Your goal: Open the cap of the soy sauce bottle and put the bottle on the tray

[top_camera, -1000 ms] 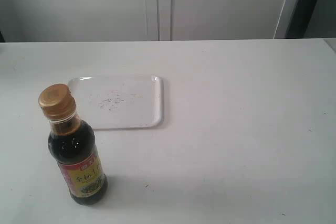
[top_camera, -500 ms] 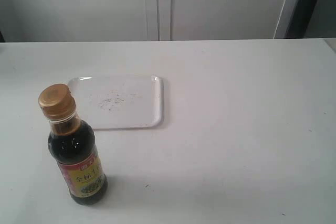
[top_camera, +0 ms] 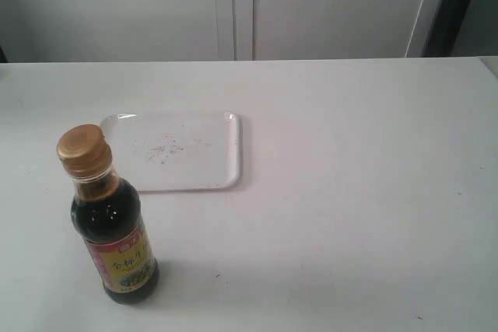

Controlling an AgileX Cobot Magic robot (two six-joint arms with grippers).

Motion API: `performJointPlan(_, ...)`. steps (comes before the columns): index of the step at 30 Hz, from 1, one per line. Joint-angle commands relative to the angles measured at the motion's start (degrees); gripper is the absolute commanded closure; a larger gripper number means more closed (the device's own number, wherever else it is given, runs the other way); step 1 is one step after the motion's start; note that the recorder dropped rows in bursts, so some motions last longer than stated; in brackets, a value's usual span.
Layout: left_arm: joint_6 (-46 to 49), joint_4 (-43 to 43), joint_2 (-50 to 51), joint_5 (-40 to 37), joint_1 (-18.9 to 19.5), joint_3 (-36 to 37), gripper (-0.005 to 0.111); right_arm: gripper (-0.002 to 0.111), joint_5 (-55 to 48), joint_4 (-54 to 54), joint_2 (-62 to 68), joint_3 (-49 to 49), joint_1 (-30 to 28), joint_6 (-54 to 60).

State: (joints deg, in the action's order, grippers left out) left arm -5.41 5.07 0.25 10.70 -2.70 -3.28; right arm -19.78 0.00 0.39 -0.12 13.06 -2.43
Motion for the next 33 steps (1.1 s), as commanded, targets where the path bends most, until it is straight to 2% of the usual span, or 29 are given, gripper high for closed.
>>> performJointPlan(1, -0.4, 0.3, 2.4, 1.3, 0.0, -3.3, 0.107, 0.108, 0.2, -0.3, -0.4, 0.1, 0.1, 0.2)
performJointPlan(7, -1.5, -2.9, 10.5, 2.2, 0.0, -7.9, 0.107, 0.108, 0.2, -0.3, -0.4, 0.1, 0.1, 0.2)
performJointPlan(10, -7.1, -8.5, 14.5, 4.1, -0.4, -10.1, 0.107, 0.108, 0.2, -0.3, -0.4, 0.1, 0.1, 0.2)
performJointPlan(17, -30.0, -33.8, 24.9, 16.6, -0.9, -14.8, 0.107, 0.108, 0.2, -0.3, -0.4, 0.1, 0.1, 0.2)
performJointPlan(24, -36.9, -42.5, 35.4, 28.5, -0.9, -17.7, 0.107, 0.108, 0.2, -0.3, -0.4, 0.1, 0.1, 0.2)
performJointPlan(28, -43.9, -51.7, 39.9, 37.5, -0.9, -19.1, 0.107, 0.108, 0.2, -0.3, -0.4, 0.1, 0.1, 0.2)
performJointPlan(33, -51.6, -60.4, 43.9, 45.2, -0.9, -21.2, 0.107, 0.108, 0.2, -0.3, -0.4, 0.1, 0.1, 0.2)
